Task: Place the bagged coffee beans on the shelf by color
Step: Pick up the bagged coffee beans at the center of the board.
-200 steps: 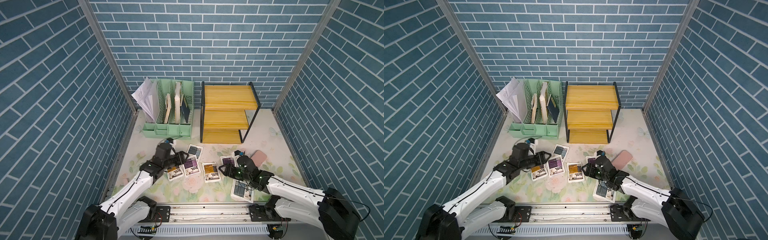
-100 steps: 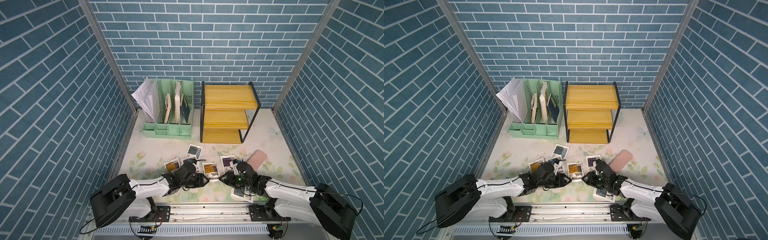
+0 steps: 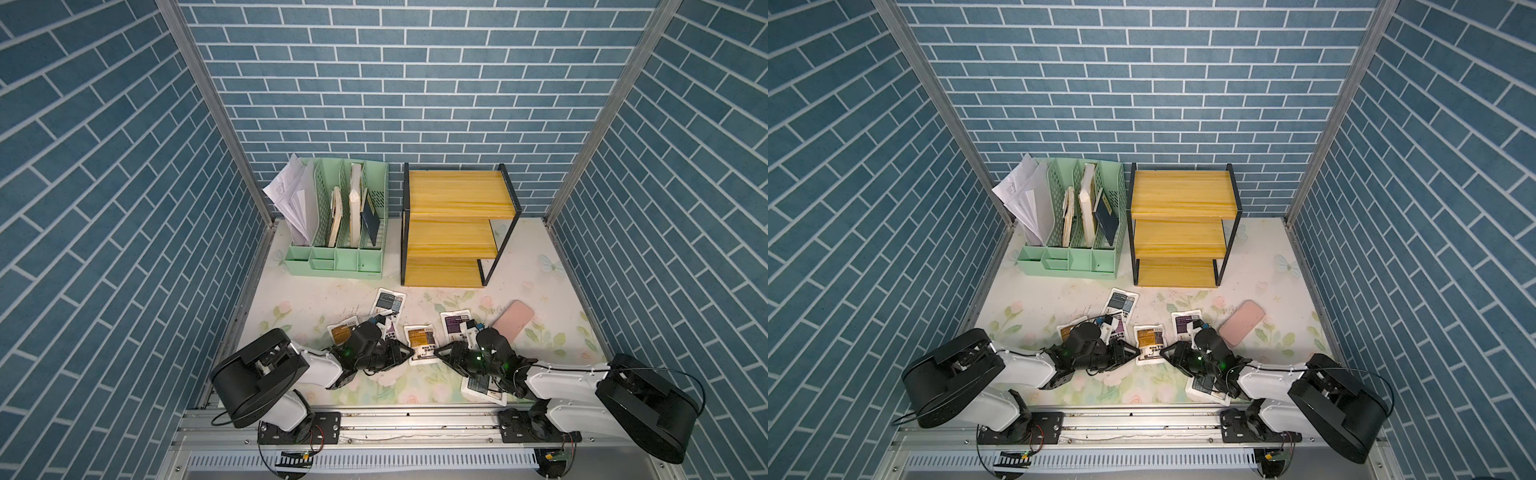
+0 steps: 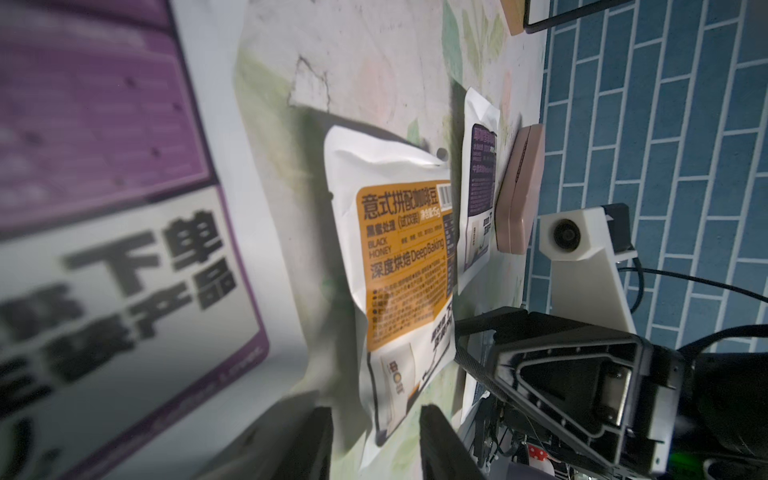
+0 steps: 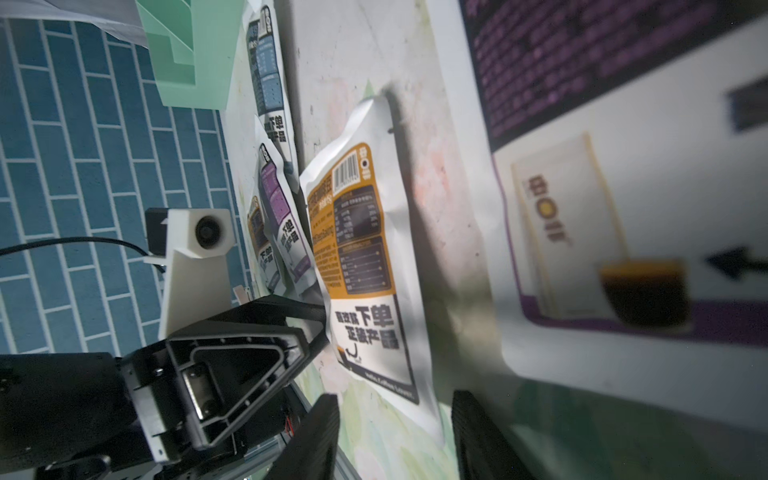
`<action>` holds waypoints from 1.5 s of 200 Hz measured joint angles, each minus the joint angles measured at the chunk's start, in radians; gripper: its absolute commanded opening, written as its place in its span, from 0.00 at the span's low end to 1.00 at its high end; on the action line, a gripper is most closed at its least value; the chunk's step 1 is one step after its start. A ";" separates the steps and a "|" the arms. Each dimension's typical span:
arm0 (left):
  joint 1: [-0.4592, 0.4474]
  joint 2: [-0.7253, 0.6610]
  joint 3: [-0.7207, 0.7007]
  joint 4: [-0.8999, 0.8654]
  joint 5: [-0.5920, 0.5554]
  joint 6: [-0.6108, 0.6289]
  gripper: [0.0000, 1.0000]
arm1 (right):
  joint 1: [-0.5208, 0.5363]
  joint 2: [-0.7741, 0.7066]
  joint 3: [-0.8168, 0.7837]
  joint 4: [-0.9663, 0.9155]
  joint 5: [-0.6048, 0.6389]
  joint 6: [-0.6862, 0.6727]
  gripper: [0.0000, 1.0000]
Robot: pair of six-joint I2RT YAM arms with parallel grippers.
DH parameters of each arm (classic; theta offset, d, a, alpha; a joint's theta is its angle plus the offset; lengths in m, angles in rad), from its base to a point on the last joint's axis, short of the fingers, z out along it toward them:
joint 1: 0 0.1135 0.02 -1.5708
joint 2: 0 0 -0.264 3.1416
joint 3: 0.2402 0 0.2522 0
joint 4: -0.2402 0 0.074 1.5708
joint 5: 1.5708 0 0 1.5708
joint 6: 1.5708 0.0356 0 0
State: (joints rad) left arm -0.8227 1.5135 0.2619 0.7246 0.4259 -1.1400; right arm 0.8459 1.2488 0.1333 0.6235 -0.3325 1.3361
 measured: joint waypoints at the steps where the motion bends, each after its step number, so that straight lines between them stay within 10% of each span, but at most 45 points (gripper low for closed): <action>1: 0.000 0.003 0.000 0.003 0.001 -0.001 0.34 | 0.000 0.002 0.000 0.003 0.000 0.002 0.46; 136: 0.000 0.058 0.002 0.135 0.036 -0.032 0.17 | -0.005 0.134 -0.034 0.328 -0.001 0.126 0.17; 158: 0.000 0.053 0.002 0.127 0.035 -0.031 0.30 | -0.006 0.129 -0.034 0.336 0.003 0.127 0.07; 202: 0.003 -0.275 0.023 -0.116 -0.042 0.023 0.99 | -0.014 -0.050 -0.024 0.219 0.024 0.125 0.00; 250: 0.211 -0.707 0.132 -0.385 -0.069 0.114 0.94 | -0.050 -0.351 0.154 -0.153 0.020 0.047 0.00; 300: 0.428 -0.676 0.394 -0.444 0.112 0.166 0.90 | -0.059 -0.391 0.615 -0.454 -0.006 -0.077 0.00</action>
State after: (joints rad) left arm -0.3946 0.8375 0.6556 0.2802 0.5381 -0.9745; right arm 0.7868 0.8574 0.7479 0.1696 -0.3389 1.2591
